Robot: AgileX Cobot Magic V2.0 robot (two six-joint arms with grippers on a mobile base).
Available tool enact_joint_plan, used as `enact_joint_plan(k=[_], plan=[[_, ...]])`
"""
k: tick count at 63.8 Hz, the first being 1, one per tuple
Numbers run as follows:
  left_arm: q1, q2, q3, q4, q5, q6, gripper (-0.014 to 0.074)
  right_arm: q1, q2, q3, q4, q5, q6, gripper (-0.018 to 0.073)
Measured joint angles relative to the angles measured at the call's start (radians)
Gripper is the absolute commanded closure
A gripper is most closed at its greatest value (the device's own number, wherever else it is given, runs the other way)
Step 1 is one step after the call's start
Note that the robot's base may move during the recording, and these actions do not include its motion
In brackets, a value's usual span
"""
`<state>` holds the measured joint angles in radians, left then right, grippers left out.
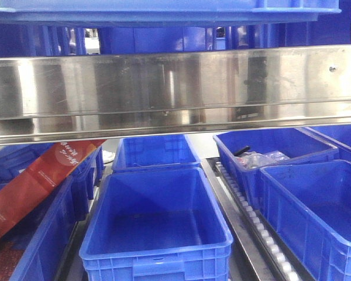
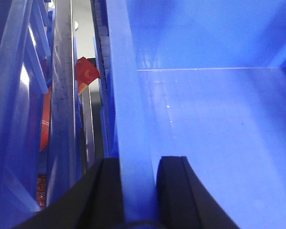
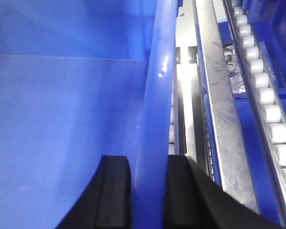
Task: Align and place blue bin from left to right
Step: 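Lower the bin onto the upper shelf and open both grippers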
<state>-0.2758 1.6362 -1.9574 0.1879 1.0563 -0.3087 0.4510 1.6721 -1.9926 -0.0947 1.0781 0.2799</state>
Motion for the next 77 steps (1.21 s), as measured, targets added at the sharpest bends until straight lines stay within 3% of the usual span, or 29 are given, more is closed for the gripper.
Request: enact_joint_plan(k=[29, 60, 77], plan=[[0.0, 0.0, 0.0, -0.002, -0.021, 0.0, 0.0613, 0.0, 0.0, 0.0, 0.0, -0.02, 0.0, 0.0633], [0.0, 0.057, 0.0, -0.088, -0.206, -0.004, 0.0613, -0.098, 0.004, 0.0, 0.02, -0.191, -0.006, 0.0633], [0.002, 0.105, 0.0, -0.064, -0.335, -0.004, 0.0613, -0.108, 0.072, 0.0, 0.005, -0.341, -0.008, 0.0633]])
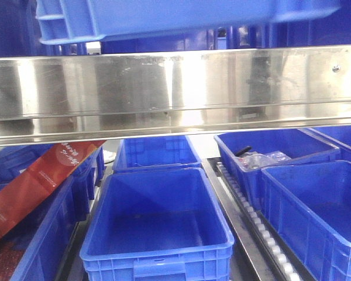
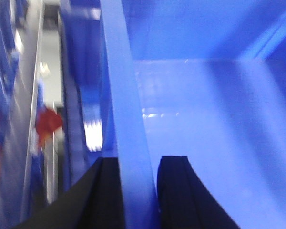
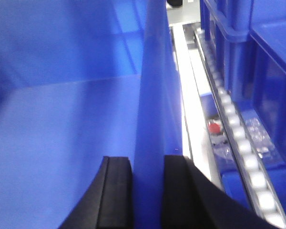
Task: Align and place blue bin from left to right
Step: 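Lower the bin onto the upper shelf and open both grippers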
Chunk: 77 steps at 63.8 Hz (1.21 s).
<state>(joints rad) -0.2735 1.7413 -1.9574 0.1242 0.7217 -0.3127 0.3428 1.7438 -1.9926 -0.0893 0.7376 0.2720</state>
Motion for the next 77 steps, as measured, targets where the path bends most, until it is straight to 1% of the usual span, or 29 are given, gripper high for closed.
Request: enact_joint_plan(k=[12, 22, 25, 29, 30, 31, 32, 34, 35, 38, 39, 43, 45, 46, 48, 49, 56, 60, 65, 68, 71, 72, 77], plan=[[0.009, 0.034, 0.0, 0.032, -0.032, -0.002, 0.0613, -0.009, 0.067, 0.0, 0.0, -0.079, -0.002, 0.0633], [0.01, 0.096, 0.0, 0.044, -0.066, -0.004, 0.0613, -0.024, 0.103, 0.0, 0.0, -0.1, -0.002, 0.0628], [0.01, 0.11, 0.0, 0.042, -0.068, -0.005, 0.0611, -0.03, 0.11, 0.0, 0.0, -0.1, -0.002, 0.0594], [0.01, 0.118, 0.0, 0.039, -0.068, -0.005, 0.058, -0.033, 0.116, 0.0, 0.0, -0.1, -0.002, 0.0499], [0.01, 0.121, 0.0, 0.039, -0.068, -0.005, 0.0566, -0.033, 0.117, 0.0, 0.0, -0.1, -0.002, 0.047], [0.01, 0.123, 0.0, 0.039, -0.068, -0.005, 0.054, -0.035, 0.118, 0.0, 0.0, -0.098, -0.002, 0.0409], [0.01, 0.123, 0.0, 0.039, -0.068, -0.007, 0.0509, -0.035, 0.119, 0.0, 0.0, -0.098, -0.002, 0.0377], [0.008, 0.123, 0.0, 0.048, -0.071, -0.007, 0.0447, -0.037, 0.121, 0.0, 0.0, -0.106, -0.004, 0.0277], [0.006, 0.123, 0.0, 0.051, -0.074, -0.007, 0.0405, -0.037, 0.121, 0.0, 0.0, -0.113, -0.004, 0.0244], [0.006, 0.121, -0.001, 0.065, -0.081, -0.002, 0.0314, -0.039, 0.119, -0.002, -0.003, -0.135, -0.007, 0.014], [0.006, 0.12, -0.002, 0.069, -0.081, 0.0, 0.0267, -0.039, 0.119, -0.004, -0.006, -0.138, -0.007, 0.0113], [0.006, 0.112, -0.004, 0.081, -0.095, 0.004, 0.0145, -0.039, 0.112, -0.009, -0.007, -0.145, -0.01, 0.0025], [0.006, 0.11, -0.008, 0.091, -0.1, 0.004, 0.006, -0.039, 0.11, -0.011, -0.007, -0.145, -0.01, -0.0003], [0.006, 0.108, -0.009, 0.096, -0.103, 0.004, 0.0034, -0.039, 0.11, -0.011, -0.007, -0.147, -0.01, -0.0006], [0.006, 0.106, -0.012, 0.1, -0.105, 0.005, -0.002, -0.039, 0.11, -0.011, -0.007, -0.147, -0.01, 0.0001], [0.006, 0.106, -0.012, 0.103, -0.105, 0.005, -0.0026, -0.039, 0.11, -0.011, -0.007, -0.147, -0.01, 0.0001], [0.006, 0.097, -0.017, 0.115, -0.093, 0.005, -0.0001, -0.039, 0.105, -0.011, -0.007, -0.14, -0.01, 0.0001], [0.006, 0.089, -0.025, 0.119, -0.062, 0.005, 0.0006, -0.039, 0.093, -0.011, -0.007, -0.132, -0.012, 0.0003], [0.006, 0.064, -0.039, 0.121, -0.013, 0.005, 0.0031, -0.039, 0.062, -0.011, -0.007, -0.121, -0.012, 0.0055], [0.006, 0.042, -0.047, 0.121, 0.018, 0.005, 0.0064, -0.039, 0.034, -0.011, -0.007, -0.106, -0.012, 0.0119], [0.006, 0.015, -0.052, 0.121, 0.048, 0.005, 0.0122, -0.039, 0.005, -0.011, -0.007, -0.089, -0.012, 0.0206], [0.006, 0.003, -0.055, 0.121, 0.061, 0.005, 0.0143, -0.039, -0.004, -0.011, -0.007, -0.084, -0.012, 0.0249], [0.006, -0.049, -0.059, 0.121, 0.108, 0.005, 0.0301, -0.039, -0.049, -0.011, -0.008, -0.046, -0.012, 0.0417]])
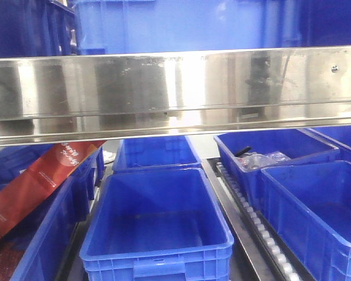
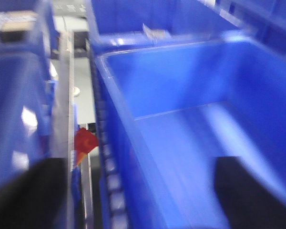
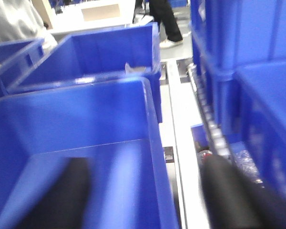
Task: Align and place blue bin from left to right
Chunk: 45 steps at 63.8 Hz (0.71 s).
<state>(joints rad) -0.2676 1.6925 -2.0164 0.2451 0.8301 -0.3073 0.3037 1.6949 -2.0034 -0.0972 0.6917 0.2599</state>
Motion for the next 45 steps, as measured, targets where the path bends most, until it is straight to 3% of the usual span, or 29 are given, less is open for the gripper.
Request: enact_joint_plan(k=[6, 9, 18, 26, 45], plan=[[0.0, -0.054, -0.003, 0.002, 0.07, 0.007, 0.0521, 0.0, -0.054, 0.0, 0.0, 0.067, -0.016, 0.0635], [0.0, -0.077, -0.003, 0.004, 0.105, 0.009, 0.0636, 0.0, -0.075, 0.0, 0.0, 0.102, -0.035, 0.0646], [0.0, -0.139, 0.015, 0.004, 0.19, 0.017, 0.0591, 0.0, -0.138, 0.041, -0.002, 0.173, -0.068, 0.0629], [0.0, -0.223, 0.132, 0.004, 0.203, 0.017, 0.0592, 0.0, -0.215, 0.175, -0.002, 0.171, -0.076, 0.0629], [0.0, -0.633, 0.641, 0.004, -0.035, 0.017, 0.0592, 0.0, -0.617, 0.725, -0.002, -0.086, -0.137, 0.0629]])
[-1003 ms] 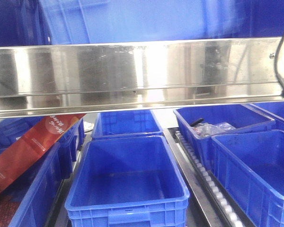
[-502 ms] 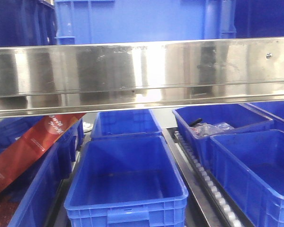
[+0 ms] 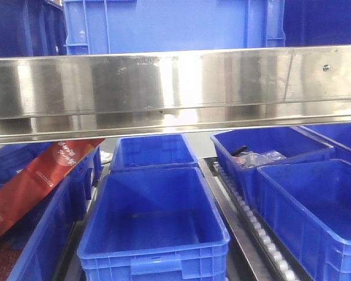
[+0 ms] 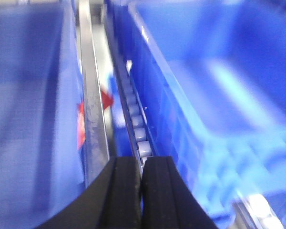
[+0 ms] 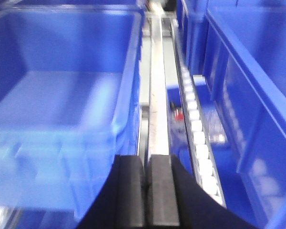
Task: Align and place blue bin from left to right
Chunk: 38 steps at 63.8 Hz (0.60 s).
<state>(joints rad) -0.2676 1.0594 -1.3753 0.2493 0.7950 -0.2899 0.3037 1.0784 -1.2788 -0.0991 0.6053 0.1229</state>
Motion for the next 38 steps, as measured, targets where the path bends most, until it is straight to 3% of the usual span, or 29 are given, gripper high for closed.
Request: enact_joint_plan(k=[19, 38], plan=[[0.0, -0.464, 0.476, 0.007, -0.225, 0.0, 0.0592, 0.0, -0.415, 0.48, -0.006, -0.221, -0.01, 0.0629], [0.0, -0.682, 0.8, 0.04, -0.414, 0.0, 0.0592, 0.0, -0.627, 0.761, -0.023, -0.418, -0.011, 0.0629]])
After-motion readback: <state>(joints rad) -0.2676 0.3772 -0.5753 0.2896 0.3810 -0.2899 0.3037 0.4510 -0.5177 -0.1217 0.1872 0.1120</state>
